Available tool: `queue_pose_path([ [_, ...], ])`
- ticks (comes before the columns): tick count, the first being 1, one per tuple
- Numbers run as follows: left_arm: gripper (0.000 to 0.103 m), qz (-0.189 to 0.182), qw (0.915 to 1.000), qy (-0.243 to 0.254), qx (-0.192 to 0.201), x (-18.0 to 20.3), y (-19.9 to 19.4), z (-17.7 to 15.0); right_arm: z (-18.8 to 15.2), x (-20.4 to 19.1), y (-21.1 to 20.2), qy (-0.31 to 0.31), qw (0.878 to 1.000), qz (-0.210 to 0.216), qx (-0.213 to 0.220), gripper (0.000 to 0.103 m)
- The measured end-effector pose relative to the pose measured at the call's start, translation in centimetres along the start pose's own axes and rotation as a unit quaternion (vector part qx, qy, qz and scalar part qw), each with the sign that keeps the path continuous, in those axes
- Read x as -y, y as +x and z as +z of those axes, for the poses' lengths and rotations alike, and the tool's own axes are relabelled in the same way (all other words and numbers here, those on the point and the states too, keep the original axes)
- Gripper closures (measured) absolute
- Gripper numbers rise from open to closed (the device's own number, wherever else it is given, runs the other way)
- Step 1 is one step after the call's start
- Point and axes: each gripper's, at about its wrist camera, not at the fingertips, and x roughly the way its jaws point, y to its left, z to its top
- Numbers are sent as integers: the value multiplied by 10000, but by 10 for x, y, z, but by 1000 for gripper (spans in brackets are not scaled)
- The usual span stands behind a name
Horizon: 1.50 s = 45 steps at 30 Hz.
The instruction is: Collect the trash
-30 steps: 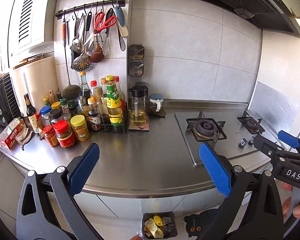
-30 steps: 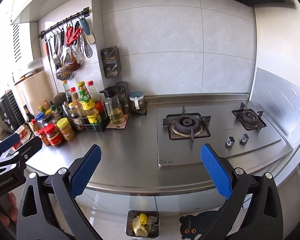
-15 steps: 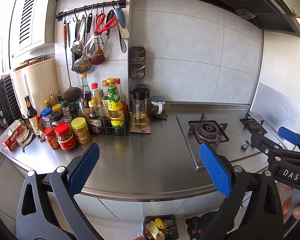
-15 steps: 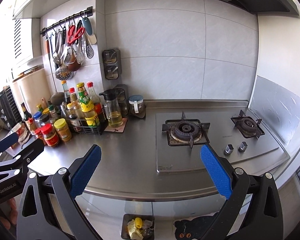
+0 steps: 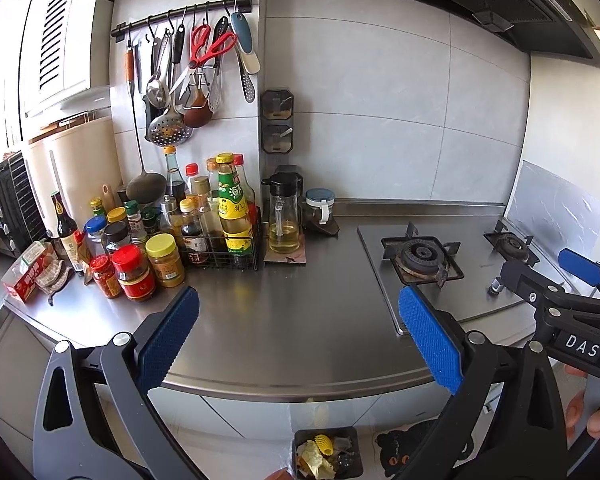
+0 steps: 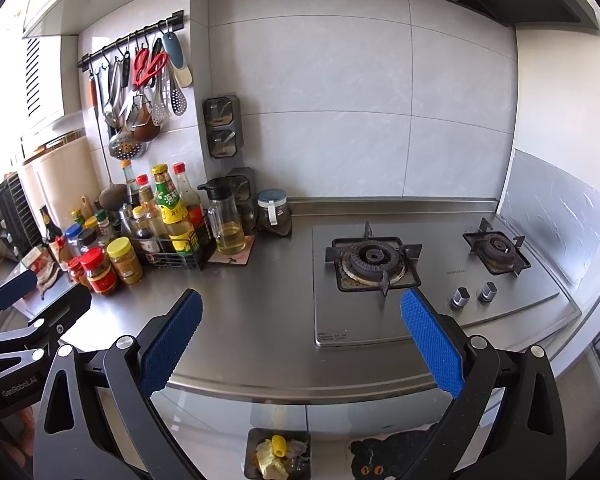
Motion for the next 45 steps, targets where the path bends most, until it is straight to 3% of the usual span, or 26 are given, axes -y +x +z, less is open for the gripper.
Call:
queue_pose_path([
  [6,8,-217,9996,-132,-135,-5,2,2,0,-2,0,19,10000,7,-4,3],
  [45,8,-134,9998,4,-132,-7,0,8,2,-5,-1,6,10000,-26,-31,3],
])
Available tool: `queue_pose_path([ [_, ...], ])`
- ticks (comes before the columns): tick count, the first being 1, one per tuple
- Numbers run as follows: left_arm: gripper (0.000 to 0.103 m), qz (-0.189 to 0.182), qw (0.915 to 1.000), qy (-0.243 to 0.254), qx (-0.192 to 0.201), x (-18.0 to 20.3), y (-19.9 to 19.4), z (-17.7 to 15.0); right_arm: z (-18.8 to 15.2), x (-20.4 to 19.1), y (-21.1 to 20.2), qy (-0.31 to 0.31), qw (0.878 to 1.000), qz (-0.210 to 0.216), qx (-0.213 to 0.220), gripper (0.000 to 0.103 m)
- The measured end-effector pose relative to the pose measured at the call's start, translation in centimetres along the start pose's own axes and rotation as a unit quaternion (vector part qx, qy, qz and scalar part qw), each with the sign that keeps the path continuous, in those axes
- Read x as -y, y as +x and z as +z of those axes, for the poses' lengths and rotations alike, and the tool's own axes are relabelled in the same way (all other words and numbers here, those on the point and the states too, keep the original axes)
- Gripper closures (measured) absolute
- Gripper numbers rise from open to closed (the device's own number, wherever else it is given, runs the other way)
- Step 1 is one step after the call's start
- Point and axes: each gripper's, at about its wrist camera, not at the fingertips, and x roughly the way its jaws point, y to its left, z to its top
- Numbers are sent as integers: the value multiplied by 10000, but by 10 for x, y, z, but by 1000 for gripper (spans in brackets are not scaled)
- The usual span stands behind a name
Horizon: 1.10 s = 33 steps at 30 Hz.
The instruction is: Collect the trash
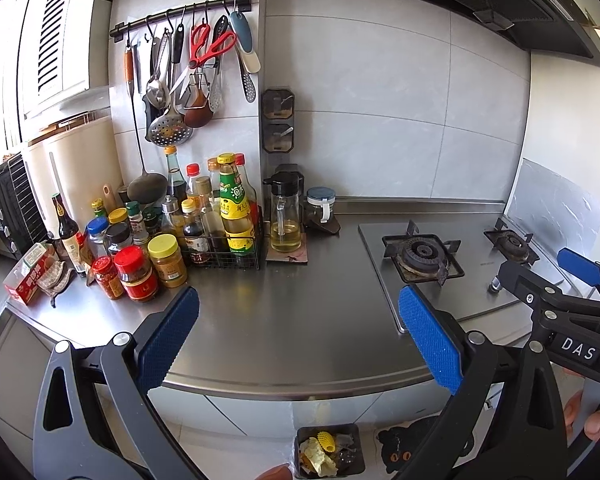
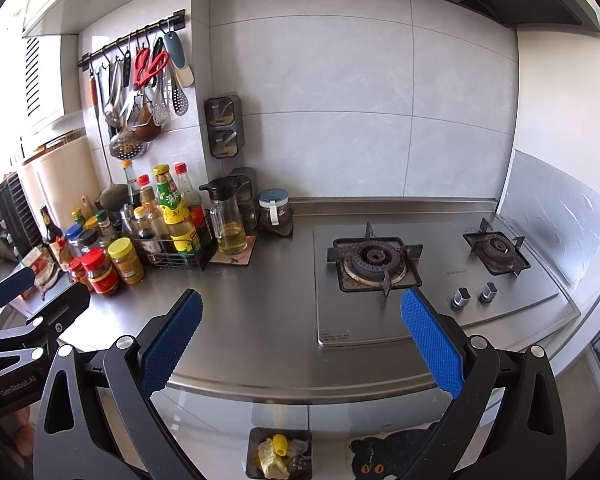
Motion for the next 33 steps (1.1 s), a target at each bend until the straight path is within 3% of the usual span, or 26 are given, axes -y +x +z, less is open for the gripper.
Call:
queue_pose_path([
  [33,8,-33,9999,-39,-149,-5,12,-2,-2,2,11,15,9999,62,-146,3],
])
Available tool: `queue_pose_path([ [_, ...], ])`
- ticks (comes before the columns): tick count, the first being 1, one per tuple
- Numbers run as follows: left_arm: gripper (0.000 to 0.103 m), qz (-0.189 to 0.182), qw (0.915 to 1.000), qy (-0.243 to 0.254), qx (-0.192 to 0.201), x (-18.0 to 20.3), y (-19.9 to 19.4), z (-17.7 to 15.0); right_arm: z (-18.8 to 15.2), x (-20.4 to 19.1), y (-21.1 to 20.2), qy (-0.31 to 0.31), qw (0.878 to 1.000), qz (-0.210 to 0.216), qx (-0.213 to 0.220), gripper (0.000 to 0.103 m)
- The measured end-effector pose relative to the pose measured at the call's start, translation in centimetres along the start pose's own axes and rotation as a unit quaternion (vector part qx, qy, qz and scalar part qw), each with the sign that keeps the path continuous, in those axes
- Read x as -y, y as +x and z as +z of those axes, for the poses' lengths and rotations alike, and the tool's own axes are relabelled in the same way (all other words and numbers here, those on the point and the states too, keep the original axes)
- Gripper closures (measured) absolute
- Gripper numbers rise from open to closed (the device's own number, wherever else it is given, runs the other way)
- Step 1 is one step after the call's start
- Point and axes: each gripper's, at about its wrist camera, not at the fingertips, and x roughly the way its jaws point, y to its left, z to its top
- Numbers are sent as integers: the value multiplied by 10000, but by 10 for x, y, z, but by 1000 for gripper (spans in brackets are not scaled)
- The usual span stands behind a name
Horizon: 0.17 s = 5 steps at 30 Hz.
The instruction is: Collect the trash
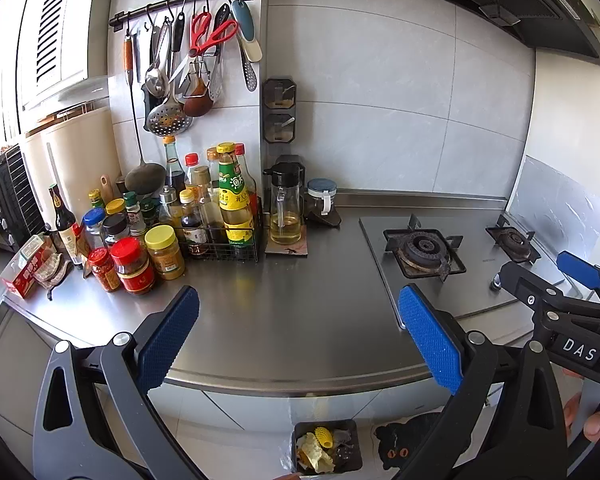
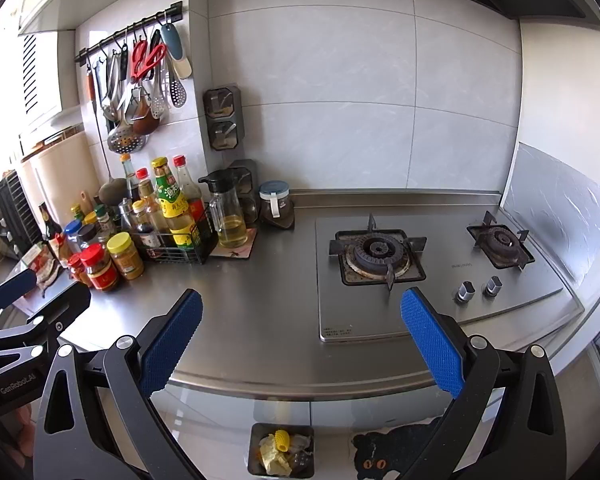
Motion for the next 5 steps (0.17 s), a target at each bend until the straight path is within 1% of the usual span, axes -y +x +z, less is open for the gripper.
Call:
queue_pose_path([
  [5,8,63,10000,-9,-15,-1,0,0,1,0,0,11,10000,-14,1,3],
])
